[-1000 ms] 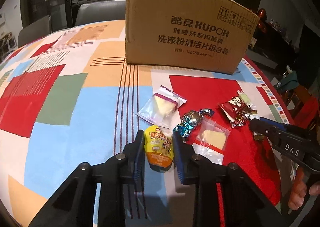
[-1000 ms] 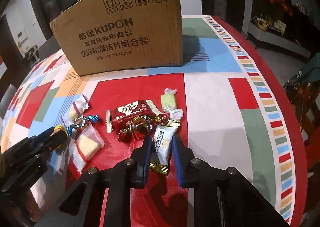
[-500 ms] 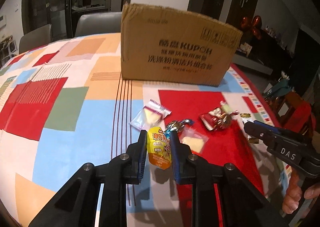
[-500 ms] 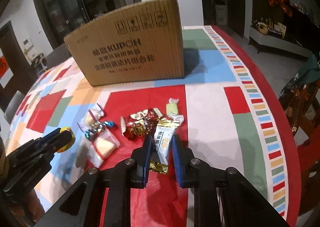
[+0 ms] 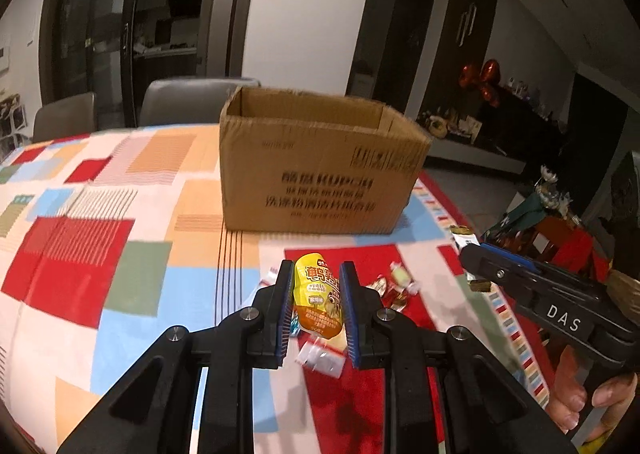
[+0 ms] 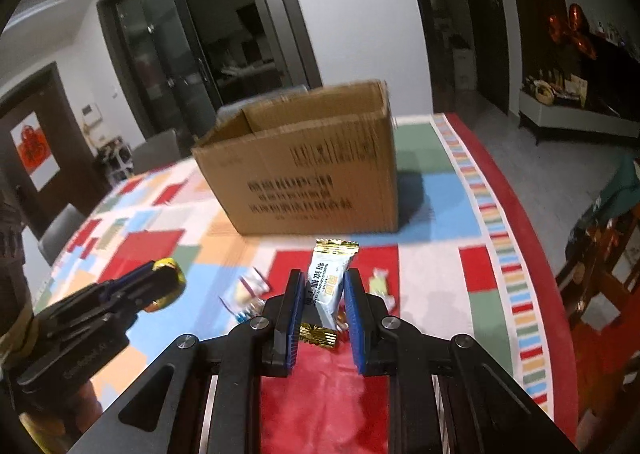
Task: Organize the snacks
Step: 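Carry the yellow pouch and white packet into the box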
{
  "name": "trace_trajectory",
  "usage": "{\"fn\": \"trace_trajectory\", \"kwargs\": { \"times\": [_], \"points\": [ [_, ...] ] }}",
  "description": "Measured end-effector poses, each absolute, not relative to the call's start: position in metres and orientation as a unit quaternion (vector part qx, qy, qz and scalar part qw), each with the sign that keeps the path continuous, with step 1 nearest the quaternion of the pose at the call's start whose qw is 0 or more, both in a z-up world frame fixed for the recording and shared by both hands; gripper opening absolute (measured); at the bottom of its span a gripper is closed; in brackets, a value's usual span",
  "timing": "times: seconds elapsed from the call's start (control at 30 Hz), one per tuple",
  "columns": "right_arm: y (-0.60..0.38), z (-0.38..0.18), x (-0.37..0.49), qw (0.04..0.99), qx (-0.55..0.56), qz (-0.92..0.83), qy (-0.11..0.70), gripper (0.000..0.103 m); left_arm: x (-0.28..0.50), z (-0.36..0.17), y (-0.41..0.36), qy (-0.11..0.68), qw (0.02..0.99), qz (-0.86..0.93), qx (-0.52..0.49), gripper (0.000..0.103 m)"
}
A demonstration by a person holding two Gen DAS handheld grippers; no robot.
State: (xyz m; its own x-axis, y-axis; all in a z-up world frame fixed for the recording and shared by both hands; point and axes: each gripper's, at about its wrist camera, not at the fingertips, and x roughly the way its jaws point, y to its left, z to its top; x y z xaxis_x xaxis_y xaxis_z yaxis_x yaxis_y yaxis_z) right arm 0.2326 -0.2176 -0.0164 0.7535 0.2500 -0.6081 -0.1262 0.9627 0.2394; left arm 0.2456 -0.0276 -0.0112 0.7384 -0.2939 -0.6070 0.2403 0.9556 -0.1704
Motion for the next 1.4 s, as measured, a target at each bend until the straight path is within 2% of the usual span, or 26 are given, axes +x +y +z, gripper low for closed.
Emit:
{"fn": "trace_trajectory", "kwargs": {
  "times": [0.73, 1.17, 1.4],
  "points": [
    [-0.219, 0.063, 0.301, 0.952, 0.096, 0.123, 0.263, 0.022, 0.32, 0.071, -0.041, 0.26, 0.952, -0.163, -0.013, 0.023],
    [-0.214, 0.085, 0.36, 0.957, 0.073, 0.124, 0.251, 0.022, 0.388, 0.086, -0.039, 0.247, 0.953, -0.177, -0.021, 0.023],
    [-0.203, 0.08, 0.384, 0.954, 0.05, 0.126, 0.266, 0.022, 0.423, 0.077, -0.046, 0.271, 0.945, -0.181, -0.015, 0.023]
  ]
}}
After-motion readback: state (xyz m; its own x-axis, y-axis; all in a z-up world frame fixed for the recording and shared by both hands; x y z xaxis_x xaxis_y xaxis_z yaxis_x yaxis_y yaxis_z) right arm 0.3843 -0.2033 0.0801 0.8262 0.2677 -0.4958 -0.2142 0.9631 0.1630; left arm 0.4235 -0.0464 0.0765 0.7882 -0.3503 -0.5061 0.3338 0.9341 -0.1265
